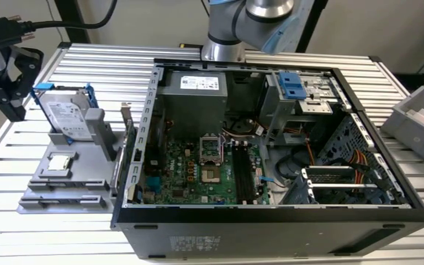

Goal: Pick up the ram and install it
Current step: 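Pick up the ram and move it above insertion slot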

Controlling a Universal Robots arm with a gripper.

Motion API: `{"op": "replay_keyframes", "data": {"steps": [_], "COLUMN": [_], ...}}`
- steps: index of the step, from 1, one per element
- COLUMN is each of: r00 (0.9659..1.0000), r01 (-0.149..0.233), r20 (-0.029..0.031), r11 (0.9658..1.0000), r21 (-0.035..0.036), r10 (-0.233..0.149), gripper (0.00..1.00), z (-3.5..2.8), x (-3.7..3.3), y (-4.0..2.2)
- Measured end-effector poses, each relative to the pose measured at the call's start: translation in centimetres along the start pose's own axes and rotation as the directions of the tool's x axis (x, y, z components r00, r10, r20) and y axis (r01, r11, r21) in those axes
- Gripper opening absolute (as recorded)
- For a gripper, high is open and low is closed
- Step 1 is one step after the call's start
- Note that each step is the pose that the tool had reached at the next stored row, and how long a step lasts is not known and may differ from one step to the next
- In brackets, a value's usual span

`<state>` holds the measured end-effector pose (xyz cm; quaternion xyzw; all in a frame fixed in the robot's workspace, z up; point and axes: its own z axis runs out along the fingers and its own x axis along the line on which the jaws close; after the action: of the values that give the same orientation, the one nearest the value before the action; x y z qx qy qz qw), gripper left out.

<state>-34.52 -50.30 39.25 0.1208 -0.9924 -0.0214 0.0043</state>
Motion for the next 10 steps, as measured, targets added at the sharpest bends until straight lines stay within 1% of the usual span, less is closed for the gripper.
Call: {"op": "replay_keyframes", "data": {"steps": [10], "r00": [0.9991], "r01": [0.042], "r20": [-0.0019], "r11": [0.9991], "r21": [0.0002], "r10": [-0.042], "gripper": [0.0], "z": [0.0], "x": [0.0], "y": [0.0]}}
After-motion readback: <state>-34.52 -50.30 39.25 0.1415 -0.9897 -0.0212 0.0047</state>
